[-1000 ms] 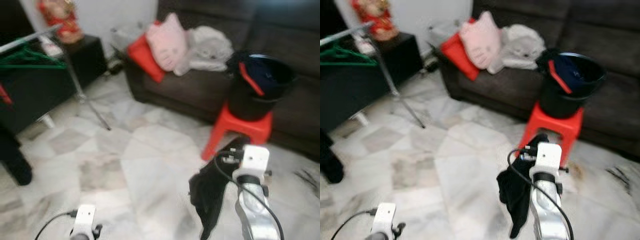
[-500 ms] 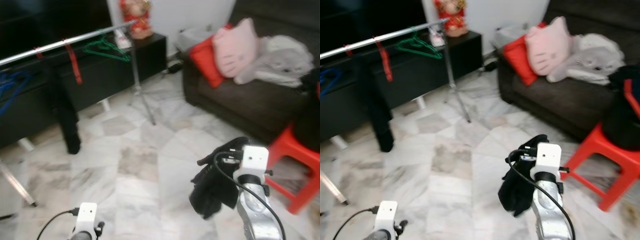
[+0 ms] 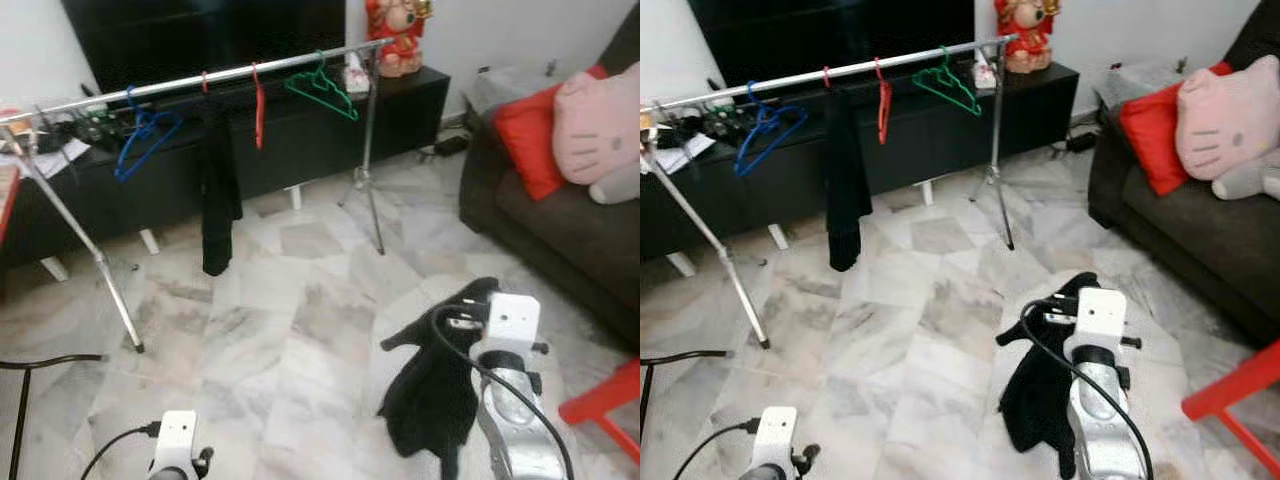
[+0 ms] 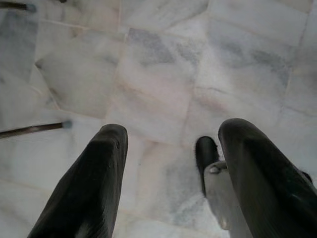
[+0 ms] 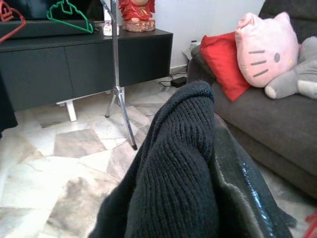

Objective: Hang hanger

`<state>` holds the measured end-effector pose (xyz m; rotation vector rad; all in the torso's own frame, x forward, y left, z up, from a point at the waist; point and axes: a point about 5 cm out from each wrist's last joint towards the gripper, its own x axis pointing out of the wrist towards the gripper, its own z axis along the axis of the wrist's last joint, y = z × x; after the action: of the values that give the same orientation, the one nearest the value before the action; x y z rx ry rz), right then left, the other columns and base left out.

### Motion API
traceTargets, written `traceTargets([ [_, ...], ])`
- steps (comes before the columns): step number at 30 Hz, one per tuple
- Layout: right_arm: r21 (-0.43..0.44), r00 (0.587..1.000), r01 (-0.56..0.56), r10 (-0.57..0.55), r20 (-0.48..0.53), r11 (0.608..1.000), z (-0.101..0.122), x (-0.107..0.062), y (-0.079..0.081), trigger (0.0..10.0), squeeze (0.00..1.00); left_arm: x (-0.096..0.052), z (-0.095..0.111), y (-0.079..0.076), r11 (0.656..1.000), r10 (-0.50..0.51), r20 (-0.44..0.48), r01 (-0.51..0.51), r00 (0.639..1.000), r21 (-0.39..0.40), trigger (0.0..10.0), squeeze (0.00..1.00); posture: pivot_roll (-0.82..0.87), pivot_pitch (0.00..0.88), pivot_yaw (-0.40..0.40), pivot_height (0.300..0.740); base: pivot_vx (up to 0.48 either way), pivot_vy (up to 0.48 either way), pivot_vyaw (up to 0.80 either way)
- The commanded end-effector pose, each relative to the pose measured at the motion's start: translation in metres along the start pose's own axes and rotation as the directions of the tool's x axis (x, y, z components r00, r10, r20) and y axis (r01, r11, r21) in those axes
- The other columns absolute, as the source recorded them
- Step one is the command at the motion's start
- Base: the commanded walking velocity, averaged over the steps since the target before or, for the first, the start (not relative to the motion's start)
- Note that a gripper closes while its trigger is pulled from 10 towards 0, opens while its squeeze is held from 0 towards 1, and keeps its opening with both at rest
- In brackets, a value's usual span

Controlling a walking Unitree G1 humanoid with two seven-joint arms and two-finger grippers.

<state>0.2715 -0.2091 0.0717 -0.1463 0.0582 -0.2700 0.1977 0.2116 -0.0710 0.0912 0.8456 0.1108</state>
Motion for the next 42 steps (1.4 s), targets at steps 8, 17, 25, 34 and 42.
traceTargets([
  [8, 0.024, 1.0, -0.011, 0.01, 0.02, 1.0, 0.0065, 0.0037, 0.0071, 10.0, 0.0, -0.0002, -0.0003, 0.0036, 1.0, -0.009, -0.001, 0.009, 1.0, -0.009, 10.0, 0.0, -0.14, 0.0, -0.002, 0.727, 0.177, 0.0, 0.0],
  [17, 0.029, 1.0, -0.016, 0.015, 0.025, 0.999, 0.0077, 0.0055, 0.0087, 10.0, 0.0, -0.0004, -0.0011, 0.0009, 1.0, -0.028, -0.004, 0.028, 1.0, 0.008, 10.0, 0.0, -0.14, 0.0, -0.001, 0.727, 0.314, 0.0, 0.0],
  [25, 0.03, 0.999, -0.025, 0.024, 0.027, 0.999, 0.0083, 0.0064, 0.0109, 10.0, 0.0, -0.0004, -0.0012, 0.001, 1.0, -0.028, -0.005, 0.028, 1.0, 0.009, 10.0, 0.0, -0.14, 0.0, -0.001, 0.727, 0.323, 0.0, 0.0],
  [34, 0.031, 0.999, -0.033, 0.032, 0.032, 0.999, 0.009, 0.0063, 0.0124, 10.0, 0.0, -0.0005, -0.0018, 0.001, 0.999, -0.031, -0.007, 0.031, 1.0, 0.009, 10.0, 0.0, -0.14, 0.0, -0.001, 0.727, 0.325, 0.0, 0.0],
  [42, 0.035, 0.999, -0.036, 0.034, 0.03, 0.999, 0.0088, 0.0063, 0.0138, 10.0, 0.0, -0.0007, -0.0027, 0.0015, 0.999, -0.031, -0.009, 0.031, 0.999, 0.008, 10.0, 0.0, -0.14, 0.0, 0.0, 0.727, 0.326, 0.0, 0.0],
])
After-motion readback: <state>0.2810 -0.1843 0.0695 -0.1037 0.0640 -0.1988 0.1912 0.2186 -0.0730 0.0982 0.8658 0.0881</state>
